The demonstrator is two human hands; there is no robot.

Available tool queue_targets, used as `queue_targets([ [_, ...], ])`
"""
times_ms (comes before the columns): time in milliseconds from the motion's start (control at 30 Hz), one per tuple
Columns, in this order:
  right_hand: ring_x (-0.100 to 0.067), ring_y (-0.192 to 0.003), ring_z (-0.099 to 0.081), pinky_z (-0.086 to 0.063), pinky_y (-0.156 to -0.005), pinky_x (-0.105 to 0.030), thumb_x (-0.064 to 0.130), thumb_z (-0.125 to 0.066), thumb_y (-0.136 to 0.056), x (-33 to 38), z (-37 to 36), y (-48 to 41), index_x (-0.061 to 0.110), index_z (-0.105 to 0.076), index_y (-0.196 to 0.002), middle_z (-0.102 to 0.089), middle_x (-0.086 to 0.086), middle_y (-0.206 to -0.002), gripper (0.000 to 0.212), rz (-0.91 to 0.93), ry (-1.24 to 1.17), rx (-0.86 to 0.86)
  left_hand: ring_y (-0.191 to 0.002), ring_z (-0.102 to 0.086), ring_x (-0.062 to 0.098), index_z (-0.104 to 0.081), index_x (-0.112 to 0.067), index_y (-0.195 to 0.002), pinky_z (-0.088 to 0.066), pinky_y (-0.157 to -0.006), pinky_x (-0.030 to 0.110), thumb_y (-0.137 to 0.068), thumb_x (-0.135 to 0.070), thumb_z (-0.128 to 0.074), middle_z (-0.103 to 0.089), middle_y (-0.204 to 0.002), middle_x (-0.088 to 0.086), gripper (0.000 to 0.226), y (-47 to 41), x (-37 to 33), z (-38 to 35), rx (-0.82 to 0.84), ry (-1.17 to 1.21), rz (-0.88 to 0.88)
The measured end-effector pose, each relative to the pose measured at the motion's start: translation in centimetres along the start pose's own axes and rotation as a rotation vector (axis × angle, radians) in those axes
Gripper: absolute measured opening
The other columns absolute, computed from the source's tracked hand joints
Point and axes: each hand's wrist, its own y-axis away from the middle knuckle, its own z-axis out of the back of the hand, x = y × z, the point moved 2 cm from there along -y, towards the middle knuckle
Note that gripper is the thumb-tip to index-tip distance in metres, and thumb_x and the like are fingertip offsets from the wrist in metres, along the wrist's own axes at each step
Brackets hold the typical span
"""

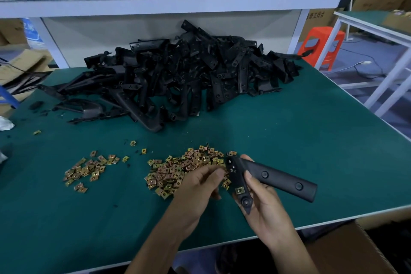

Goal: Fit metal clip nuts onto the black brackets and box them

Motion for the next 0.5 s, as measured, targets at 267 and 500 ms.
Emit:
queue_targets([
  [267,-0.020,-0.116,-0.069,-0.050,-0.103,-0.036,0.017,-0.064,-0.086,0.02,-0.12,0.02,0.022,-0.075,-0.123,-0.068,-0.012,-0.133,0.039,0.008,-0.045,0.002,-0.076,-0.068,0.014,-0.078,-0.012,-0.093,-0.056,-0.069,0.024,-0.090,0.001,-0.068,-0.075,-0.087,0.007,0.017,0.26,0.50,0.11,-0.041,0.184,0.048],
  [500,-0.019,-0.115,-0.069,-0.053,-0.099,-0.032,0.015,-0.061,-0.088,-0.01,-0.01,0.01,0.020,-0.075,-0.123,-0.069,-0.012,-0.132,0.038,0.008,-0.048,-0.001,-0.074,-0.071,0.017,-0.080,-0.013,-0.081,-0.058,-0.065,0.024,-0.087,0.005,-0.068,-0.075,-0.086,0.012,0.023,0.07,-0.05,0.03,-0.111,0.312,0.040],
])
